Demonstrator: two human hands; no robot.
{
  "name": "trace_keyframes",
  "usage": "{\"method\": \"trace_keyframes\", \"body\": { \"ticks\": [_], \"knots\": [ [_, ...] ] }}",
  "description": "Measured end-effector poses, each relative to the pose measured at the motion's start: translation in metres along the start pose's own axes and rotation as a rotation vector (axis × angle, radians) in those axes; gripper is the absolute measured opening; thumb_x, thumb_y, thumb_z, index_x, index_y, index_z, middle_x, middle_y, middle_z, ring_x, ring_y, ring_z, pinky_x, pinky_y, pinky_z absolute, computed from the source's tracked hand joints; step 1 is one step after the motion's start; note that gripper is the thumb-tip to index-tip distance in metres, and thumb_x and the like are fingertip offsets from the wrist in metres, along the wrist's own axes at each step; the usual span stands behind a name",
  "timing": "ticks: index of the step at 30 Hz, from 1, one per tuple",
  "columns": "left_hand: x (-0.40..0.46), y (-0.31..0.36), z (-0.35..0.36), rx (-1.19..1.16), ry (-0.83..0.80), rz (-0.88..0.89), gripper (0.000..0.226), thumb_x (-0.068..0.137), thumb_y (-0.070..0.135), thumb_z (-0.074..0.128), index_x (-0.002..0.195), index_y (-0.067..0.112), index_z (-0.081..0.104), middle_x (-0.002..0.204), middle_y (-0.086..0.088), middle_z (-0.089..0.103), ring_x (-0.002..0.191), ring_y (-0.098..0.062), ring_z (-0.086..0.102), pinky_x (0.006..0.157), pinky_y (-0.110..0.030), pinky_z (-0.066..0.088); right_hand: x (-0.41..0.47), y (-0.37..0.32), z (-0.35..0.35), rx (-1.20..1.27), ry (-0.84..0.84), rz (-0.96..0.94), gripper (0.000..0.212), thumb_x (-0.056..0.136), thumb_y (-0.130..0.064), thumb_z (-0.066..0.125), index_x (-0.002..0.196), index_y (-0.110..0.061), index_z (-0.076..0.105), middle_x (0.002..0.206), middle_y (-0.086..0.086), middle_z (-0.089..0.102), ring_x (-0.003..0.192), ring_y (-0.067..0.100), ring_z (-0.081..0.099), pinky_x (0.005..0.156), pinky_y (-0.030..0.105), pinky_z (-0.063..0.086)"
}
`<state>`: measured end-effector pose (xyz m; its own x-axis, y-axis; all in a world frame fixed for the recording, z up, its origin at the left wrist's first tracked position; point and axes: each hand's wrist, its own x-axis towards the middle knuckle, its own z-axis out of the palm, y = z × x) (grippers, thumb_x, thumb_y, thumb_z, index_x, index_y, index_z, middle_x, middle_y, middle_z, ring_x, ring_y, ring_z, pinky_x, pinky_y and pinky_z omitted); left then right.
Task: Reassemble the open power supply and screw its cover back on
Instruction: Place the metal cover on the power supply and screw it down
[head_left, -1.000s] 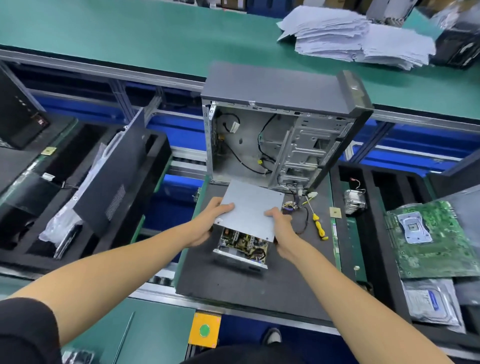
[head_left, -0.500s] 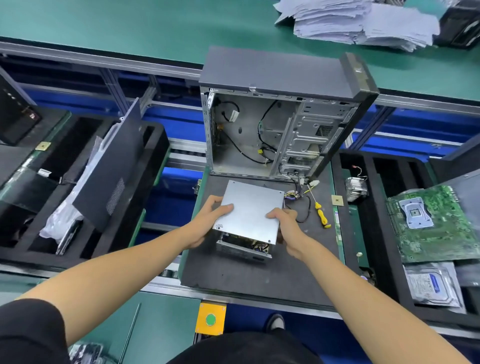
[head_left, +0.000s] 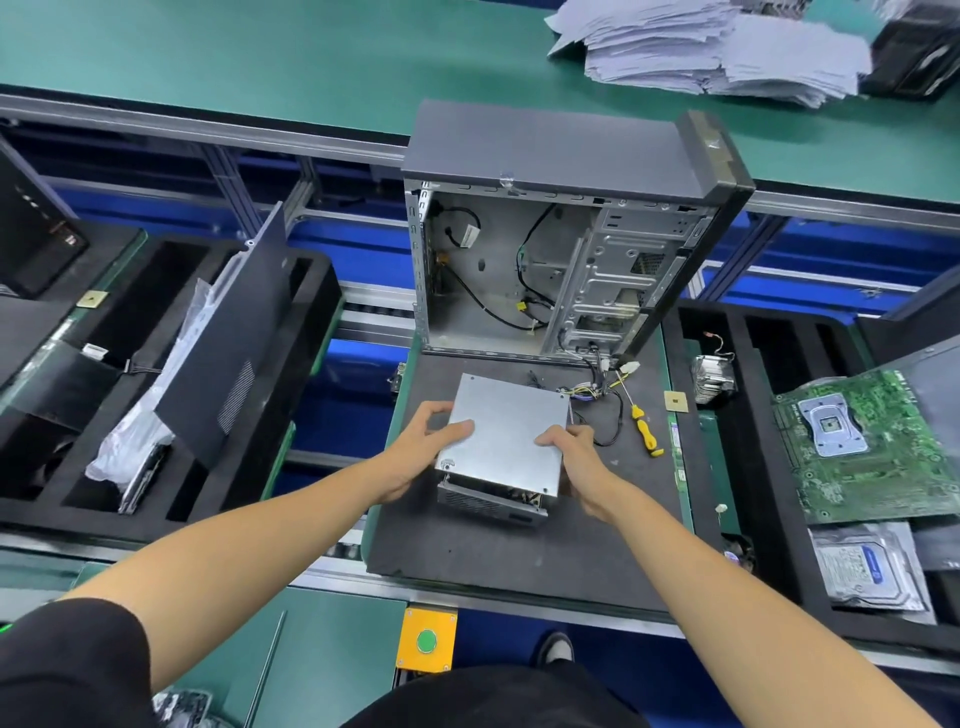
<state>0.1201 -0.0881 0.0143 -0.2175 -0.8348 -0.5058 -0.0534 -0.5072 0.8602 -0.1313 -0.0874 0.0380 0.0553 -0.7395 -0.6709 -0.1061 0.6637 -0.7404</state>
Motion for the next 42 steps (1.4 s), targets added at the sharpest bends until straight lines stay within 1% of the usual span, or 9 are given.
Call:
{"method": "trace_keyframes", "body": {
  "ticks": [8,12,18,25,28,31,36,39,42],
  "knots": [
    [0.002,-0.002,0.003,0.014,0.007,-0.004,0.065,0.08,0.054,0.078,0.132,0.035,0.044,0.131,-0.008,0.067,0.115,-0.024,0.069,0.108,-0.044,0.05,0.001,-0.001,0.004,-0.059,0.021,0.01,0.081,0.061,-0.052,0.065,0.127,-0.02,0.03,0.134,0.005,0.04,0.124,0.025,0.041,0.1,0.044,0.036],
    [0.002,-0.002,0.006,0.057,0.03,-0.007,0.079,0.072,0.064,0.076,0.136,0.032,0.043,0.134,-0.005,0.063,0.124,-0.025,0.061,0.115,-0.048,0.042,0.002,0.003,0.0,-0.091,-0.007,0.035,0.083,0.061,-0.054,0.067,0.128,-0.022,0.031,0.136,0.004,0.041,0.127,0.026,0.041,0.111,0.05,0.032],
    [0.001,-0.008,0.006,0.072,0.034,-0.01,0.068,0.075,0.06,0.073,0.132,0.037,0.045,0.126,-0.003,0.068,0.116,-0.022,0.067,0.11,-0.048,0.048,0.001,0.004,0.0,-0.101,-0.027,0.026,0.086,0.059,-0.051,0.068,0.131,-0.022,0.029,0.138,0.005,0.042,0.128,0.026,0.043,0.112,0.048,0.033],
    [0.002,-0.006,0.009,-0.06,0.097,0.029,0.057,0.08,0.052,0.069,0.128,0.026,0.052,0.125,-0.004,0.069,0.111,-0.02,0.068,0.102,-0.038,0.052,-0.003,0.004,0.011,0.025,0.139,-0.1,0.059,0.064,-0.051,0.059,0.11,-0.021,0.037,0.122,0.004,0.045,0.112,0.019,0.046,0.082,0.036,0.036],
    [-0.003,-0.001,0.008,-0.134,0.125,0.059,0.057,0.08,0.048,0.069,0.128,0.021,0.055,0.123,-0.005,0.07,0.112,-0.023,0.068,0.1,-0.039,0.053,-0.001,-0.006,0.016,0.068,0.153,-0.169,0.051,0.073,-0.043,0.056,0.111,-0.015,0.037,0.101,0.0,0.044,0.087,0.011,0.044,0.071,0.029,0.035],
    [-0.006,0.015,-0.003,-0.132,0.079,0.118,0.056,0.078,0.046,0.073,0.127,0.021,0.06,0.122,-0.005,0.072,0.11,-0.026,0.07,0.093,-0.04,0.056,-0.003,-0.031,0.014,0.191,0.224,-0.046,0.012,0.092,-0.024,0.047,0.092,-0.012,0.049,0.072,0.003,0.045,0.06,0.015,0.04,0.057,0.028,0.033],
    [0.001,0.074,-0.045,0.045,-0.123,0.134,0.051,0.086,0.043,0.072,0.132,0.024,0.065,0.126,-0.005,0.072,0.109,-0.024,0.07,0.084,-0.031,0.056,-0.02,-0.063,-0.013,0.27,0.016,-0.175,0.05,0.099,-0.042,0.025,0.085,-0.007,0.057,0.075,0.013,0.056,0.062,0.024,0.051,0.059,0.031,0.034],
    [0.011,0.12,-0.06,0.258,-0.3,0.049,0.054,0.083,0.054,0.077,0.131,0.032,0.067,0.131,-0.002,0.07,0.118,-0.021,0.068,0.098,-0.035,0.053,-0.022,-0.095,-0.012,0.055,-0.133,-0.208,0.049,0.091,-0.048,0.032,0.097,-0.009,0.061,0.091,0.013,0.058,0.076,0.023,0.046,0.065,0.033,0.032],
    [0.025,0.155,-0.054,0.521,-0.495,-0.002,0.049,0.091,0.052,0.072,0.131,0.023,0.067,0.134,-0.004,0.068,0.126,-0.028,0.063,0.107,-0.043,0.048,-0.021,-0.113,0.0,-0.12,-0.395,-0.108,0.045,0.095,-0.036,0.04,0.117,-0.001,0.057,0.109,0.014,0.06,0.09,0.03,0.052,0.081,0.042,0.036]
  ]
}}
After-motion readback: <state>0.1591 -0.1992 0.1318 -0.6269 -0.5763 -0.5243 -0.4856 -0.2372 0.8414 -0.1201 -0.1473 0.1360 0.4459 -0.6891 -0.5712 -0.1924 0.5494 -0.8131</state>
